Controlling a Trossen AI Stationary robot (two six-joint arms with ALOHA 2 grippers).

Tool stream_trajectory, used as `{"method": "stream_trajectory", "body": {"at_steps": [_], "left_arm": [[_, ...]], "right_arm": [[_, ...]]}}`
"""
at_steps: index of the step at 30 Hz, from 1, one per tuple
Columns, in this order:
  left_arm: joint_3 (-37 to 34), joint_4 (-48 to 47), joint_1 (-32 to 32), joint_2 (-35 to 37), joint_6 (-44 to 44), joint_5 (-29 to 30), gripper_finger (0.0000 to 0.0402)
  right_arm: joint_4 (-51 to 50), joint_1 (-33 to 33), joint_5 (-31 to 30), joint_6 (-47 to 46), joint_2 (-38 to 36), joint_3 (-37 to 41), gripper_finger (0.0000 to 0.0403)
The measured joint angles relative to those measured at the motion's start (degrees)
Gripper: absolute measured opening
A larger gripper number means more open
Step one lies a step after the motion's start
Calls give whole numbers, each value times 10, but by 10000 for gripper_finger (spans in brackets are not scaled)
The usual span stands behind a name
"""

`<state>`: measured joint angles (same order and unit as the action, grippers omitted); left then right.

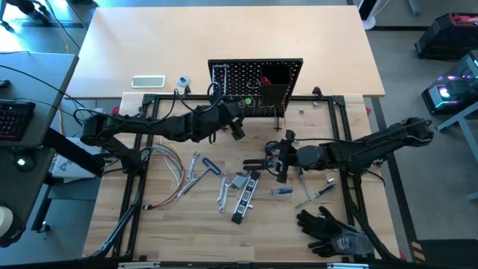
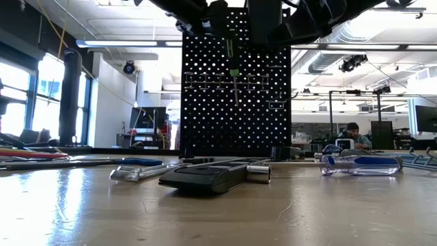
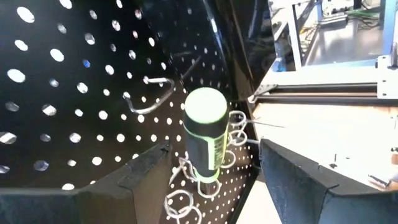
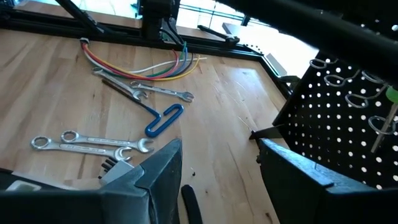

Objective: Hang tools onto peg board
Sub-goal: Hang the gray screwdriver on the peg board

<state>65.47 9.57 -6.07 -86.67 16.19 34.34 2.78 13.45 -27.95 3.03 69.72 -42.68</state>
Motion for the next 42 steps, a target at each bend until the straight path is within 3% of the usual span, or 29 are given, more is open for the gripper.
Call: {"method": "stream_trajectory", "body": {"at_steps": [11, 23, 33, 37, 42], "left_arm": [[0, -106, 25, 43, -20, 37, 232], [0, -217, 71, 65, -60, 55, 232], [-1, -292, 109, 67, -113, 55, 232], [-35, -254, 129, 67, -116, 21, 231], [-115, -139, 140, 67, -112, -35, 230]], "right_arm": [[-61, 22, 2, -23, 0, 0, 204], [-247, 57, 115, -175, 0, 0, 204], [-473, 70, 26, -400, 0, 0, 204], [-533, 70, 16, -519, 0, 12, 204], [-486, 64, 46, -587, 0, 52, 204]]}}
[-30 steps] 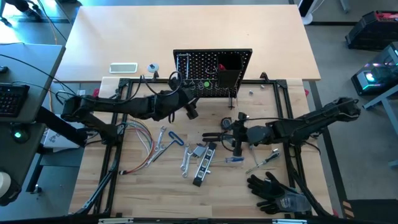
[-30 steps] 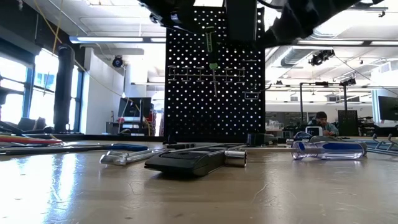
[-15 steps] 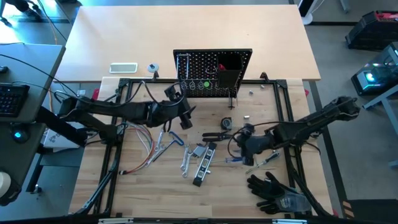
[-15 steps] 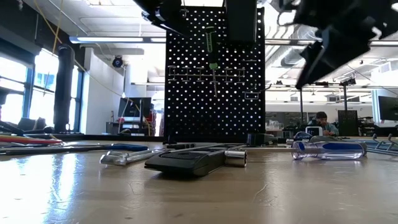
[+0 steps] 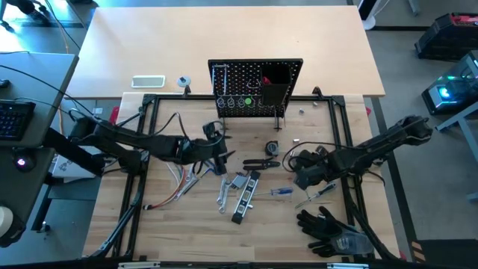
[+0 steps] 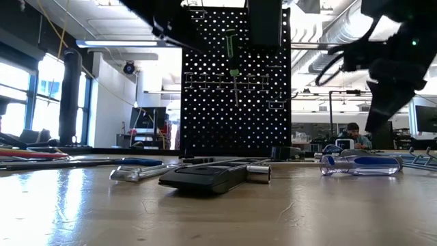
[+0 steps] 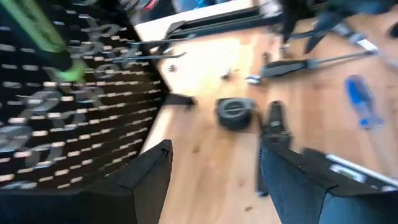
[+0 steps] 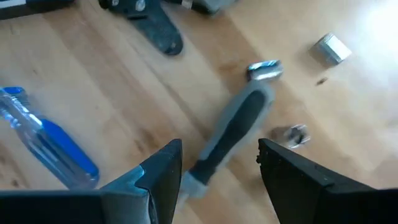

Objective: Hang tools onto peg board
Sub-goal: Hang the gray screwdriver on the peg board

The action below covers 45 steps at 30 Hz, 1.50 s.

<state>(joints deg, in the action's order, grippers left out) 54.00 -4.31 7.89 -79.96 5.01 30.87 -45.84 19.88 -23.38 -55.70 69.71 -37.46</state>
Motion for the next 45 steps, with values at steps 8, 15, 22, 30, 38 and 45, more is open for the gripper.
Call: {"method": "stream_trajectory", "body": {"at_steps": [8, 15, 22, 30, 38, 45], "left_arm": [[-107, 166, -5, 0, -11, -71, 230], [-142, 177, -19, 0, -25, -128, 230], [-161, 191, -23, 0, -28, -142, 229], [-188, 252, -37, 0, -29, -154, 229], [-188, 282, -55, 0, -29, -169, 229], [-188, 341, -78, -1, -43, -202, 229]], "right_arm": [[46, -48, 5, -39, 0, 42, 204], [120, -118, 44, 7, 2, 74, 204], [182, -162, 87, 55, 25, 105, 204], [215, -173, 94, 81, 66, 110, 192], [233, -169, 102, 97, 66, 110, 126], [225, -152, 106, 132, 70, 61, 126]]}}
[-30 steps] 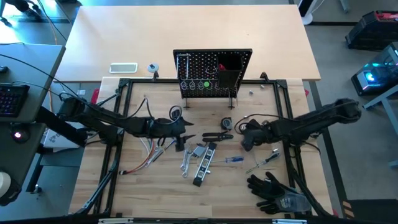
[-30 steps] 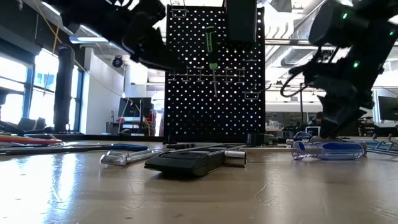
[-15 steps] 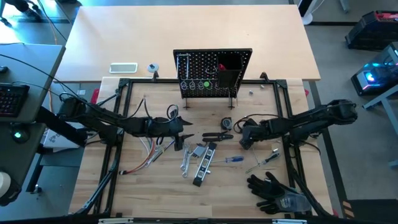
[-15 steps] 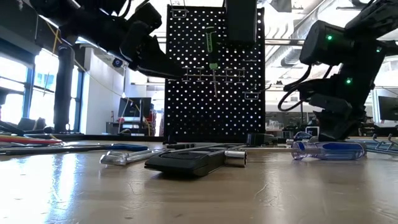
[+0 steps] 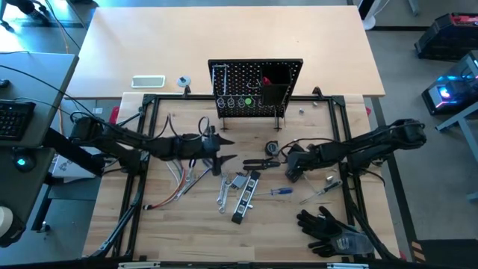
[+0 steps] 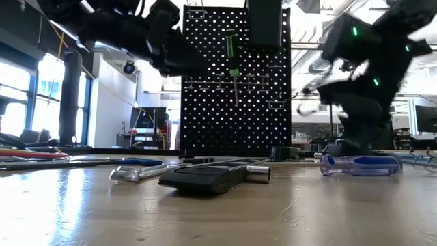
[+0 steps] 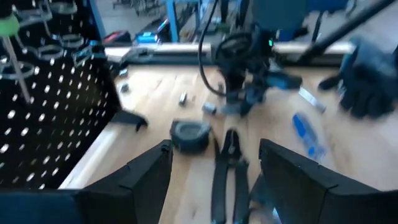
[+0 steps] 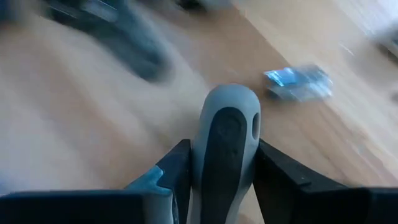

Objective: Hang tools onto peg board
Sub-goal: Hang the gray screwdriver on the peg board

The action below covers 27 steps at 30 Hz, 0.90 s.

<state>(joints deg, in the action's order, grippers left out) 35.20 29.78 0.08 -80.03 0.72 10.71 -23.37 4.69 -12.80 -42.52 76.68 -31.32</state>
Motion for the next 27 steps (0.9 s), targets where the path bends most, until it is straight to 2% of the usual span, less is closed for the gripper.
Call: {"method": "stream_trajectory", "body": {"at_steps": [6, 10, 14, 21, 27], "left_arm": [[0, 61, -13, 0, -12, -18, 229], [0, 88, -21, 0, -20, -28, 229], [0, 128, -29, 0, -22, -53, 229], [0, 242, -31, -11, -17, -136, 229], [0, 329, -31, -41, -27, -143, 229]], "right_arm": [[3, 17, -14, 65, -1, -76, 126], [14, 29, -33, 142, -1, -131, 126], [74, 33, -42, 243, -2, -181, 126], [208, 26, -44, 410, -2, -229, 126], [294, 6, -3, 474, -2, -231, 126]]}}
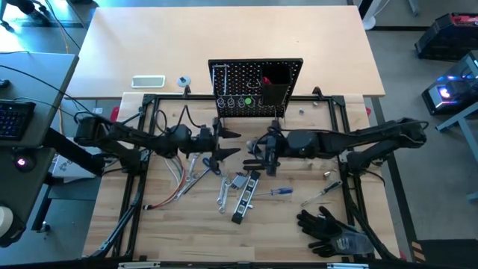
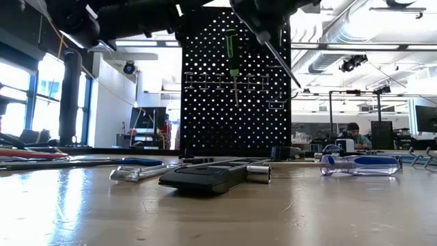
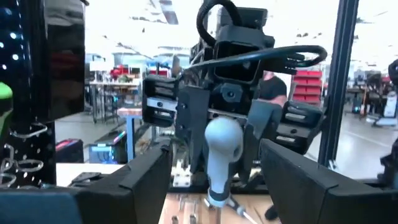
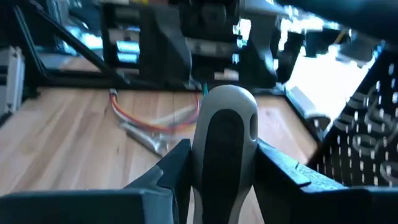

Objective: Hang tools onto peg board
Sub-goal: Hang the gray screwdriver on the peg board

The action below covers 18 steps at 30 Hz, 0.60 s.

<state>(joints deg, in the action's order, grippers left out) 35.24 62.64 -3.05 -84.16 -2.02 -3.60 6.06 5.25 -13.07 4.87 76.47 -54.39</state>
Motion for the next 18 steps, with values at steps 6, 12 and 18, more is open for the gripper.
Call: {"method": "stream_trajectory", "body": {"at_steps": [6, 12, 18], "left_arm": [[0, 71, 0, -38, -23, -7, 229], [9, 101, -4, -55, -37, -7, 230], [27, 51, -4, -55, -30, -5, 230]], "right_arm": [[45, -18, 55, 16, 11, 0, 126], [73, -30, 76, 18, 44, 0, 126], [117, -30, 84, 40, 69, 0, 126]]}}
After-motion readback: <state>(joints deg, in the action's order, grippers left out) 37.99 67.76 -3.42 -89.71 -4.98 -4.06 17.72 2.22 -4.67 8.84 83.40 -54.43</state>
